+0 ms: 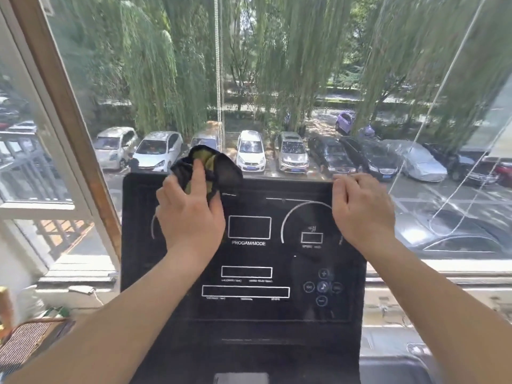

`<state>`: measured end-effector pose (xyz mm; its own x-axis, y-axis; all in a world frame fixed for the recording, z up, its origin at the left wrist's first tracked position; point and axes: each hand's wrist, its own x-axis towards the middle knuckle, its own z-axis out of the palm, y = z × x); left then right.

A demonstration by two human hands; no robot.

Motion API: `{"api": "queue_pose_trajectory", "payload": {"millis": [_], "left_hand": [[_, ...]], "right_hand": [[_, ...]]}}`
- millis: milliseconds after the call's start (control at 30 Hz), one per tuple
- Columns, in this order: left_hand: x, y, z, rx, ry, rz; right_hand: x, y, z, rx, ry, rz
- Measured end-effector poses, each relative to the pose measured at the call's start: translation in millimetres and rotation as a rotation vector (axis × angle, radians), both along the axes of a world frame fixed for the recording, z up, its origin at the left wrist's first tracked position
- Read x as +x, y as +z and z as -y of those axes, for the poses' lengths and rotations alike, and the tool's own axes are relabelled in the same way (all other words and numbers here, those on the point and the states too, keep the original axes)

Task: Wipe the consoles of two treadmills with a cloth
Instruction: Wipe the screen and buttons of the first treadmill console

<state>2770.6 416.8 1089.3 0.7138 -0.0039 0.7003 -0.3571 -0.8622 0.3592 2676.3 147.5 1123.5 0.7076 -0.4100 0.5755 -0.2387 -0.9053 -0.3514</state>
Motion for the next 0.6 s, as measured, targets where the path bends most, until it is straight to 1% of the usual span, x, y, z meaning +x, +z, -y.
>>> {"api": "queue_pose_trajectory", "payload": {"millis": [67,133,200,333,400,467,533,600], "left_hand": [[-10,1,40,0.107,-0.076,0.052],[-23,-3,83,0.249,-0.157,0.120],[-38,-4,129,0.282,-0.218,0.144],[-62,-6,191,0.308,-0.261,0.070],[-76,-20,201,0.380,-0.305,0.064],[-96,-50,204,0.472,-0.411,0.083],[-117,-89,202,0.536,-0.521,0.071],[-140,-132,190,0.594,-0.621,0.057]], "right_hand": [[-7,-1,16,0.139,0.088,0.009],[-11,6,28,0.342,0.161,0.027],[-17,11,36,0.591,0.230,0.048],[-23,9,53,0.885,0.366,0.056],[-31,3,62,0.918,0.357,0.103],[-48,-15,65,0.875,0.225,0.113],[-67,-46,64,0.844,0.120,0.026],[-85,-77,57,0.867,0.112,-0.069]]}}
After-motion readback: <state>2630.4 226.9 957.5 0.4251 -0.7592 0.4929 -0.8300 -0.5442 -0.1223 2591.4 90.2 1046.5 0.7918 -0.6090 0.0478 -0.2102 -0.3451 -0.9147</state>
